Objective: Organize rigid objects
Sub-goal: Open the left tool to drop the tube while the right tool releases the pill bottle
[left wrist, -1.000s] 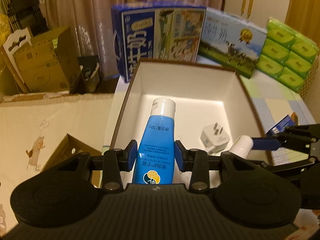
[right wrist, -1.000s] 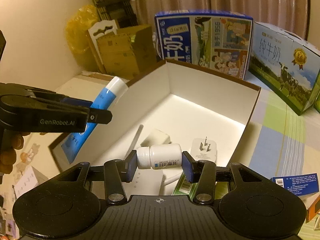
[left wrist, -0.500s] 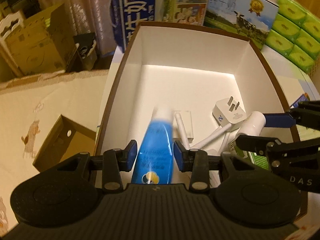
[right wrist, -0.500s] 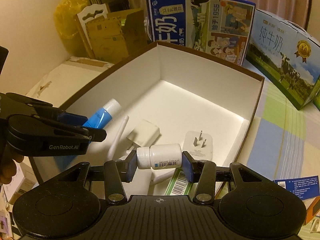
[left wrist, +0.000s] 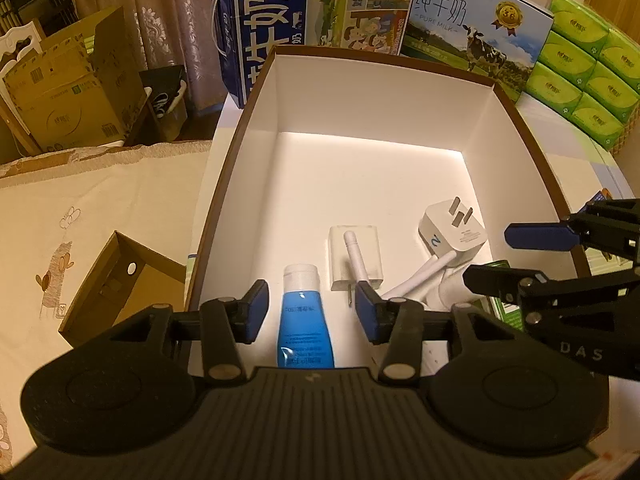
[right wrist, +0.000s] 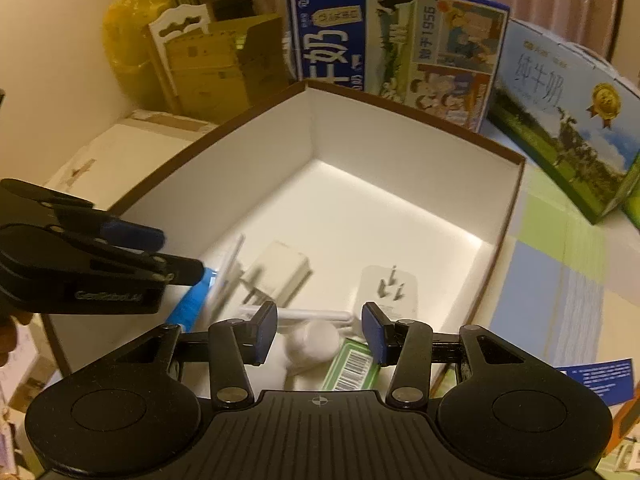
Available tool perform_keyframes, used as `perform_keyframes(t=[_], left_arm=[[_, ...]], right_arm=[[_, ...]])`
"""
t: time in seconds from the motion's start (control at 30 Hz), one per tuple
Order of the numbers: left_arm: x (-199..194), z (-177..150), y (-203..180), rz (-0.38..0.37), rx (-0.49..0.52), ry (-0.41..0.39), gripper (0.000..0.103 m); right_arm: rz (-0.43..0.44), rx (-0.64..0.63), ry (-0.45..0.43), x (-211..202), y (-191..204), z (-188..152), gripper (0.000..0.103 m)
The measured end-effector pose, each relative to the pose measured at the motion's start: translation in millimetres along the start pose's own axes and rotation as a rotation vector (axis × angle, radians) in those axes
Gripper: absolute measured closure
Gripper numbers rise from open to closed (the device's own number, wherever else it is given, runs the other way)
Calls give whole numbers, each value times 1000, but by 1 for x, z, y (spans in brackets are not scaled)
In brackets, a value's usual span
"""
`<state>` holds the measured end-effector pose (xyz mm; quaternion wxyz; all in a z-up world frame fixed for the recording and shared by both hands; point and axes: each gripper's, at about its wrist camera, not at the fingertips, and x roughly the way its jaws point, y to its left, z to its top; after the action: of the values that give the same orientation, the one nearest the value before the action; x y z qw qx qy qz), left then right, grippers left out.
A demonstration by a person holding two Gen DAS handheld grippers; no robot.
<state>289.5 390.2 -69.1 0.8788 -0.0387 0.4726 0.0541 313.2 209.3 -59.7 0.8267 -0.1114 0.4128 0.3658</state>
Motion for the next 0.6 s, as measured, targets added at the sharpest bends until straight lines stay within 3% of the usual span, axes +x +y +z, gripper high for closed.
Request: perform_keyframes(t=[0.23, 0.6], left_arm=[[-4, -3, -2, -8, 3, 2, 57], [-22, -7, -7, -23, 8, -14, 56]], right_arm=[[7, 13, -1, -7, -3, -4, 51], [16, 55, -16, -25, -4, -12, 49]])
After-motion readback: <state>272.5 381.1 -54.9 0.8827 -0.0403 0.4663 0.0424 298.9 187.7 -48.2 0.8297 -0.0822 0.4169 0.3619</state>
